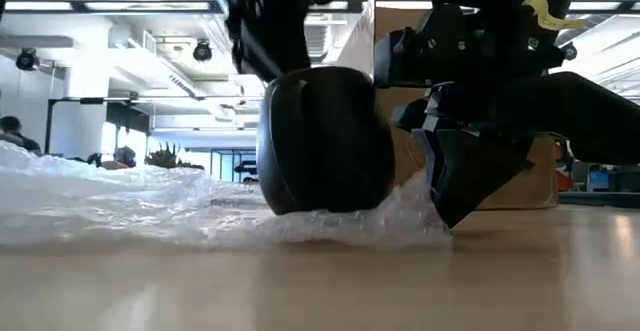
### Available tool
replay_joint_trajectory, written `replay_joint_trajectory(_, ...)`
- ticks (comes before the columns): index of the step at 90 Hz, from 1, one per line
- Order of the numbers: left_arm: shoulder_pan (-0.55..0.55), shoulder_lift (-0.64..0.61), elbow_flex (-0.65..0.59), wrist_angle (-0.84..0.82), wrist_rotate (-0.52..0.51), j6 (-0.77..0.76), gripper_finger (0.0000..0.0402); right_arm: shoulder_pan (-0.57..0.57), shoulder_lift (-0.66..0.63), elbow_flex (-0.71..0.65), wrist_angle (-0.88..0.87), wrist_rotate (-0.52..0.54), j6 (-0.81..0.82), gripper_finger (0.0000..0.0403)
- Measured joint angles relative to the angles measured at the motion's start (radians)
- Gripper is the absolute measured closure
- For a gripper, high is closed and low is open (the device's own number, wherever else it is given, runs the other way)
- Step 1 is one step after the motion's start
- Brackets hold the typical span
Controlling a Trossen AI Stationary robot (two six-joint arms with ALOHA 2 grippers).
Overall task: Wrap mug
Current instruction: Wrap the black mug with transparent bubble wrap
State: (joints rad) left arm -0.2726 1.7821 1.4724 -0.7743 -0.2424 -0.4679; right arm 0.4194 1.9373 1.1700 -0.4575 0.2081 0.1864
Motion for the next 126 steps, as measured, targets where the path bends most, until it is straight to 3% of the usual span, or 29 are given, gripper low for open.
replay_joint_trajectory(13,-0.019,-0.023,0.112,-0.24,-0.003,-0.028,0.0167,0.001,0.0,-0.002,0.001,0.0,0.001,0.0401)
replay_joint_trajectory(29,-0.057,-0.032,0.065,-0.326,-0.001,-0.008,0.0145,0.004,0.0,-0.003,0.0,0.002,0.005,0.0401)
replay_joint_trajectory(56,-0.051,-0.033,-0.197,-0.118,0.151,0.013,0.0158,0.006,0.0,-0.003,0.003,0.001,0.013,0.0401)
replay_joint_trajectory(77,-0.05,-0.033,-0.33,-0.025,0.16,0.014,0.0162,0.006,0.0,-0.003,0.005,0.002,0.013,0.0401)
replay_joint_trajectory(88,-0.05,-0.037,-0.325,-0.026,0.177,0.002,0.0212,0.006,0.0,-0.003,0.007,0.002,0.013,0.0401)
replay_joint_trajectory(104,-0.05,-0.082,-0.241,-0.104,0.141,-0.006,0.0378,0.006,0.0,-0.004,0.011,0.001,0.006,0.0401)
replay_joint_trajectory(126,-0.05,-0.217,-0.086,-0.424,-0.124,-0.081,0.0393,0.006,0.0,-0.004,0.013,-0.003,0.005,0.0401)
